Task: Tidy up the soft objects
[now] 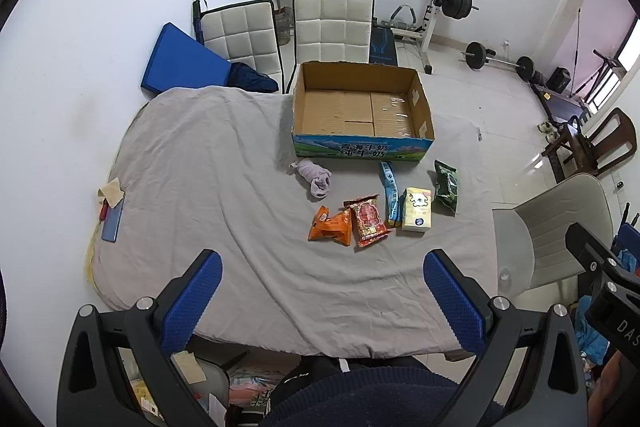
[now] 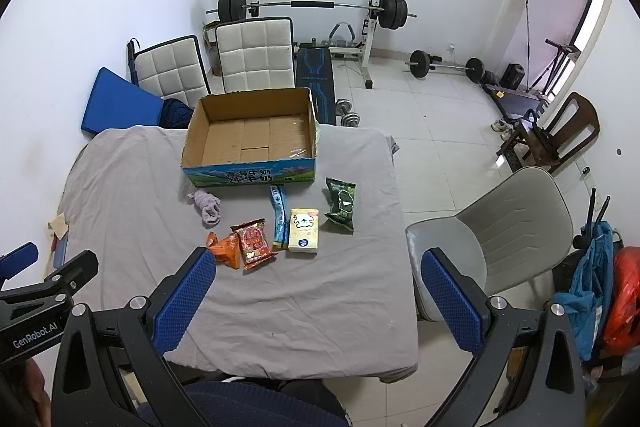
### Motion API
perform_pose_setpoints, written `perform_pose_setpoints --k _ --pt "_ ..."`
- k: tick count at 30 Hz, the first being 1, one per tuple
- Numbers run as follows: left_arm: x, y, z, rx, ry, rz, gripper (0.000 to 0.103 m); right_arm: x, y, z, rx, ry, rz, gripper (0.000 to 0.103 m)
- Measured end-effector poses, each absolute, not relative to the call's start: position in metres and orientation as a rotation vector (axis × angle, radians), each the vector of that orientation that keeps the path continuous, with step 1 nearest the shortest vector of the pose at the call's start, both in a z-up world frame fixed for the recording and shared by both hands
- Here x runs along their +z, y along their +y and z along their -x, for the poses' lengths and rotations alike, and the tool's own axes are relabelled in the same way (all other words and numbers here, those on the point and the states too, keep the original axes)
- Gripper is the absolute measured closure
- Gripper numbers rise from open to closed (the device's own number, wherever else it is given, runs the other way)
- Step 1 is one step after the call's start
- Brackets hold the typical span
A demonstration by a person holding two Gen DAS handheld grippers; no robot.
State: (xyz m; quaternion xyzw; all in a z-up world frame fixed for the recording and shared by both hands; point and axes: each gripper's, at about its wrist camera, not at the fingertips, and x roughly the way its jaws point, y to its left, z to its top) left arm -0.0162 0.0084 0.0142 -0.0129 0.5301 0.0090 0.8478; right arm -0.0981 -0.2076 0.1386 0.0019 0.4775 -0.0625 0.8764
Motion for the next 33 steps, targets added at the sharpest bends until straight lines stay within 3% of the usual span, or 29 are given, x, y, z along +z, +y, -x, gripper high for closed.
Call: perform_pose_setpoints --k 21,33 --pt "-0.004 0.011 0.001 0.021 1.145 0.031 0.000 0.129 -0.209 0.079 -0.126 1.012 -0.026 0.000" --pt "-0.146 0.013 -0.097 0.045 1.361 0.111 0.000 -0.031 -0.258 -0.025 -0.187 1.248 -0.110 0.000"
